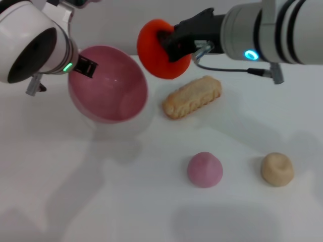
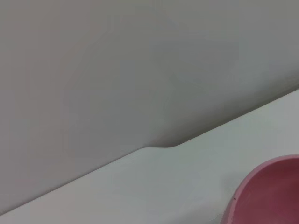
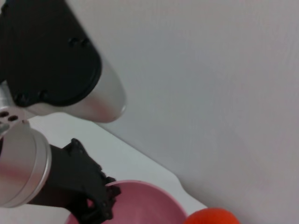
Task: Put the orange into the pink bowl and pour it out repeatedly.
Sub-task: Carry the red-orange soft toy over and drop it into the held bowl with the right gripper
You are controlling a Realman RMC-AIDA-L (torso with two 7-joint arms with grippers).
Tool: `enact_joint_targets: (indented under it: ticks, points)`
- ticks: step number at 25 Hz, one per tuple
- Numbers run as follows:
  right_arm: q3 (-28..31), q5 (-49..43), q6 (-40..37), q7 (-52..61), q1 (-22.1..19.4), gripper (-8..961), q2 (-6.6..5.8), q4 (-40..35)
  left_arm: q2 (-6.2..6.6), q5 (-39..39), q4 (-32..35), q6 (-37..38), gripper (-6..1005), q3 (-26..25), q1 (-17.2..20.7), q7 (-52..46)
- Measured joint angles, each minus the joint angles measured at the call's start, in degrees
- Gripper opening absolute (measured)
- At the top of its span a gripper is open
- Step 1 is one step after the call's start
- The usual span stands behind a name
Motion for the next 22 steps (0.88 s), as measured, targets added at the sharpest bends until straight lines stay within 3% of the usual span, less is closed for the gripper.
enact_joint_targets:
  ticks: [13, 22]
  points:
    - [-1.24, 3.20, -4.88, 0.02, 2.45, 57, -0.19, 6.77, -0.01, -1.86, 0.37, 0.34, 47, 0.73, -0.43, -0.32]
    - [-1.37, 5.38, -6.47, -0.31, 7.06, 56, -0.42, 14.73, 0.03, -2.65, 0.42, 0.88, 47, 0.36, -0.86, -0.03]
